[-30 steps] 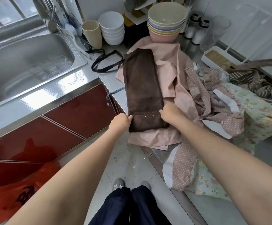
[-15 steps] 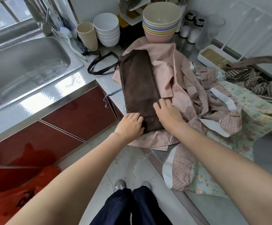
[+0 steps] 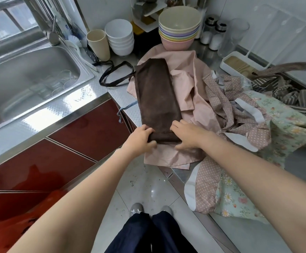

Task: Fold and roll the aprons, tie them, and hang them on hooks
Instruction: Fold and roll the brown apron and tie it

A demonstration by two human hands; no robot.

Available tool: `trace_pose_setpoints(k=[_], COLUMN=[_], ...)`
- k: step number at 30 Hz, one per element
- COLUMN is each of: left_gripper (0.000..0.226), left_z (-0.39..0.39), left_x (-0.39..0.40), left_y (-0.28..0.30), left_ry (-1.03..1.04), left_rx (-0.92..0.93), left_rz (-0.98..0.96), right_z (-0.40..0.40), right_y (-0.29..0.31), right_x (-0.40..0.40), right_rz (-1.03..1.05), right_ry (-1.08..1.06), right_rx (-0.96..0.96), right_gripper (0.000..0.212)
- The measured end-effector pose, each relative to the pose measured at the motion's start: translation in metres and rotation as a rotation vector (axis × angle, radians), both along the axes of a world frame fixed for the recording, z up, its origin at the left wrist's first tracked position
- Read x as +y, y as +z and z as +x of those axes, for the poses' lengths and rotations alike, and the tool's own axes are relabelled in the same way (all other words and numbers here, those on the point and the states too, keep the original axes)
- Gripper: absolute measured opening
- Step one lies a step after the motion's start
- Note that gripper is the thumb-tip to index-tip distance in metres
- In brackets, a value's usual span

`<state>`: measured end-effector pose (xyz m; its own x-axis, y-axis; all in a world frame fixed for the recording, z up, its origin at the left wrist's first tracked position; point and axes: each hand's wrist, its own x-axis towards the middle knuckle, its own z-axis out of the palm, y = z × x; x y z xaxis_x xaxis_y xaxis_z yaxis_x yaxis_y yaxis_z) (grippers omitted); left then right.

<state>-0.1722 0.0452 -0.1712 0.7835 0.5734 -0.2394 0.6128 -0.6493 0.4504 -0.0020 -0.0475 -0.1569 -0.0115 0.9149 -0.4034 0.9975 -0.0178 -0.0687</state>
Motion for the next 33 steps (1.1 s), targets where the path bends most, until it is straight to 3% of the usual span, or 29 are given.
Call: trace_pose_setpoints(k=[5, 7, 9, 13, 17, 20, 23, 25, 27, 29, 31, 33], left_gripper=[0.022, 0.026, 0.039, 0.038, 0.044, 0.036, 0.028, 0.023, 0.031, 0.055, 0.071, 0.075], left_z=[-0.005, -0.003, -0.003, 0.008, 0.013, 0.011, 0.009, 0.009, 0.008, 0.005, 0.0, -0.006], left_x=[0.028, 0.037, 0.044, 0.047, 0.049, 0.053, 0.052, 0.056, 0.058, 0.058, 0.056, 0.056], left_y=[0.005, -0.003, -0.014, -0.017, -0.008, -0.006, -0.006, -0.005, -0.013, -0.016, -0.017, -0.019], left_ry=[0.323, 0.458, 0.552, 0.647, 0.578, 0.557, 0.338, 0.066, -0.223, -0.33, -0.357, -0.405], left_rx=[-0.155, -0.213, -0.208, -0.119, 0.037, 0.101, 0.167, 0.019, -0.086, -0.001, 0.15, 0.271], left_rz=[-0.424, -0.564, -0.586, -0.545, -0.323, -0.239, 0.248, 0.524, 0.55, 0.367, 0.278, 0.328], right_z=[0.011, 0.017, 0.019, 0.013, 0.0, -0.008, -0.011, -0.01, -0.01, -0.01, -0.014, -0.015], right_y=[-0.005, -0.009, -0.013, -0.019, -0.017, -0.024, -0.027, -0.025, -0.02, -0.016, -0.01, -0.007], right_x=[0.009, 0.016, 0.021, 0.038, 0.051, 0.056, 0.06, 0.064, 0.064, 0.063, 0.057, 0.053], right_rz=[0.144, 0.148, 0.121, 0.056, 0.035, 0.032, -0.001, -0.035, -0.033, 0.031, 0.22, 0.389], right_ry=[-0.498, -0.669, -0.811, -0.878, -0.826, -0.844, -0.888, -0.922, -0.941, -0.851, -0.551, -0.245], right_rx=[0.397, 0.51, 0.6, 0.429, 0.228, 0.171, 0.161, 0.194, 0.177, 0.042, -0.154, -0.195], right_gripper=[0.026, 0.018, 0.015, 0.031, 0.033, 0.04, 0.037, 0.034, 0.031, 0.024, 0.023, 0.03])
